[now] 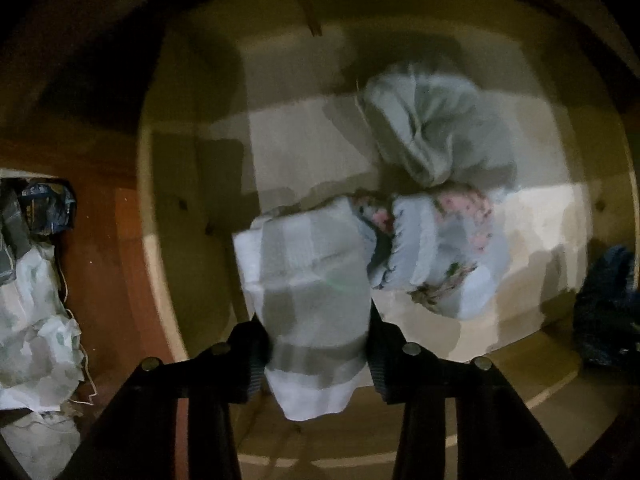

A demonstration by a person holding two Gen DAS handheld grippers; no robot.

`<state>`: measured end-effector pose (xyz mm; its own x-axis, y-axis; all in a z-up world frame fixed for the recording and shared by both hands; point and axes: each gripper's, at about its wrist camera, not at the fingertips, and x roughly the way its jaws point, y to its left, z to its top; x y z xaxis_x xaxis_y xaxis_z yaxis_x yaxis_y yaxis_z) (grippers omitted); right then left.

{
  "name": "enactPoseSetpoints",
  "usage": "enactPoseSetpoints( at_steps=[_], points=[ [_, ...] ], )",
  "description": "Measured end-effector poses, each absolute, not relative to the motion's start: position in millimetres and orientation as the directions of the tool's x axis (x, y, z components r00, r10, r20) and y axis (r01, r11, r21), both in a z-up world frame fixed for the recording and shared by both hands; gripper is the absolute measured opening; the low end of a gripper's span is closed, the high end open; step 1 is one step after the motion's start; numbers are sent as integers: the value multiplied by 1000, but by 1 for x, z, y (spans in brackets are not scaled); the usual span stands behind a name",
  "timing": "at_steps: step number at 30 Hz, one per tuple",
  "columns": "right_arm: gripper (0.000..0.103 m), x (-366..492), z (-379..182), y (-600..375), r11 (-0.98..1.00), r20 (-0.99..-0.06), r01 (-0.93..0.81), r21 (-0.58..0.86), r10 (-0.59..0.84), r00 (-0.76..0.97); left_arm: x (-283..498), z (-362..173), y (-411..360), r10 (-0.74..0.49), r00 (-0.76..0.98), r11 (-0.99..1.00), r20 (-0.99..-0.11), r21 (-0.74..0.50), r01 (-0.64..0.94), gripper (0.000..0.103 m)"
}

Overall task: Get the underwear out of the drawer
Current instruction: 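Lift the white sock with the left tool and carry it over the white box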

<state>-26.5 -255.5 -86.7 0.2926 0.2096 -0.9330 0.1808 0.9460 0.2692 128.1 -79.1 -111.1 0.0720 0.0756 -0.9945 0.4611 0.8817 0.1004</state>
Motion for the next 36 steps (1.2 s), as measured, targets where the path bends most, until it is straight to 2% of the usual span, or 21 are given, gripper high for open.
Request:
enactPoseSetpoints(
  at_steps=[6, 9, 25, 36],
  points=[
    [30, -27, -87, -253, 953, -938, 177, 246, 189, 290, 115, -88, -76, 82, 132, 876, -988, 134, 463, 42],
    [30, -26, -87, -251, 956, -940, 174, 237, 180, 288, 107, -80, -70, 49, 126, 889, -991, 101, 447, 42],
    [29, -28, -92, -255, 963, -955, 194, 186, 131, 268, 73, -32, -49, 22, 242, 902, -970, 123, 413, 42],
    [29, -31, -95, -255, 968, -959, 192, 162, 109, 260, 63, 52, -23, -37, 370, 908, -928, 124, 399, 42]
  ],
)
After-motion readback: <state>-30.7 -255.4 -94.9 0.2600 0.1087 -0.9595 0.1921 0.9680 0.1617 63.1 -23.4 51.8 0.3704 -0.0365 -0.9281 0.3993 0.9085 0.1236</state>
